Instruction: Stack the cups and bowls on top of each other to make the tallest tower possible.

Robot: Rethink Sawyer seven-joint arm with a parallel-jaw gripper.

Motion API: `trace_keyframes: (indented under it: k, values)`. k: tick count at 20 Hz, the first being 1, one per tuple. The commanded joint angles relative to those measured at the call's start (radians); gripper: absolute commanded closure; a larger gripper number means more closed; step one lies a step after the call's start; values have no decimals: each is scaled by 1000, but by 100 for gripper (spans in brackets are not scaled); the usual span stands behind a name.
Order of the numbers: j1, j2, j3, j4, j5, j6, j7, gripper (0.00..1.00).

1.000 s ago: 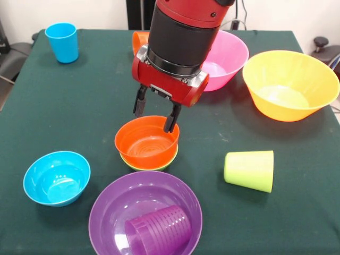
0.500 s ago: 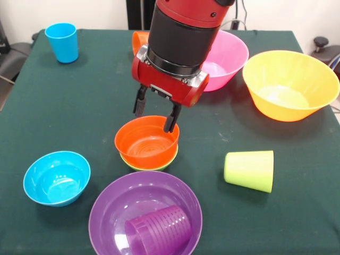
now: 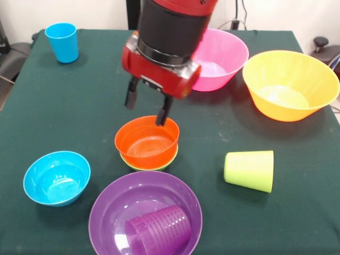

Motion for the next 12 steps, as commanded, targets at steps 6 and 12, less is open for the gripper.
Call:
trace_keyframes:
  k: [6, 12]
  values:
    - [-113, 16, 126, -204, -55, 317, -204, 0]
    - [-152, 89, 151, -343, -70, 341, -256, 0]
